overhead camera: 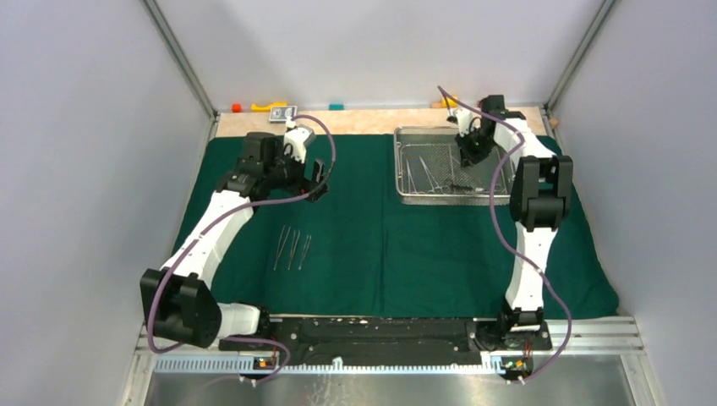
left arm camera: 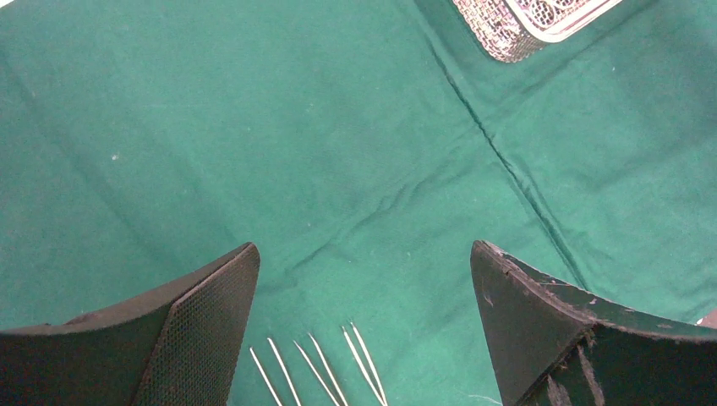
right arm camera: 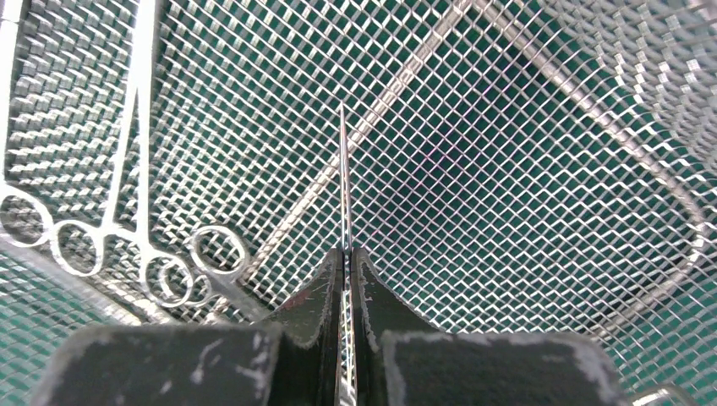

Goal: Open and lay out the surgical kit
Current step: Pick up the medical item from the container, then place the medical item in the surgical kit.

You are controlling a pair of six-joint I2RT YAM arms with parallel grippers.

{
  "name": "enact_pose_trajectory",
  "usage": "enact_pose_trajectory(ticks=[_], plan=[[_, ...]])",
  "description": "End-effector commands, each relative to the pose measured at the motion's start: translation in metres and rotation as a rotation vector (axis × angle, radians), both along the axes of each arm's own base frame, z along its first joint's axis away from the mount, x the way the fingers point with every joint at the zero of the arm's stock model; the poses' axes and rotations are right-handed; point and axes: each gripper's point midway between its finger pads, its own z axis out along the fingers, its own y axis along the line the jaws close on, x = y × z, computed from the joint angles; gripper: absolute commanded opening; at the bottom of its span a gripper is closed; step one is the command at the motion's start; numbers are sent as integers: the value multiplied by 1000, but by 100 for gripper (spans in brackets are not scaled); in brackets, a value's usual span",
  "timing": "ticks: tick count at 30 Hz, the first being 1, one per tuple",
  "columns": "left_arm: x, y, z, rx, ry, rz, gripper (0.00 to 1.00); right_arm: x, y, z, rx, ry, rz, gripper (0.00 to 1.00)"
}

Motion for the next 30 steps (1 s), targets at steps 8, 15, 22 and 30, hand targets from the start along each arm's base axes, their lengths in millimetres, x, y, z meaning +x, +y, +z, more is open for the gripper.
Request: enact_pose_trajectory(ticks=[8,15,22,30], plan=[[20,-31,51,-198,-154,-78,98,-6,66,156,253,-323,25,0],[26,-61,84,-427,-86,-46,96,-49,159,220,438,-473,84,0],[39,-94,110,-613,-38,21,95,-91,233,243,516,-556,89,0],[55,-116,104,-675,37,83,89,-117,269,234,564,-485,85,0]])
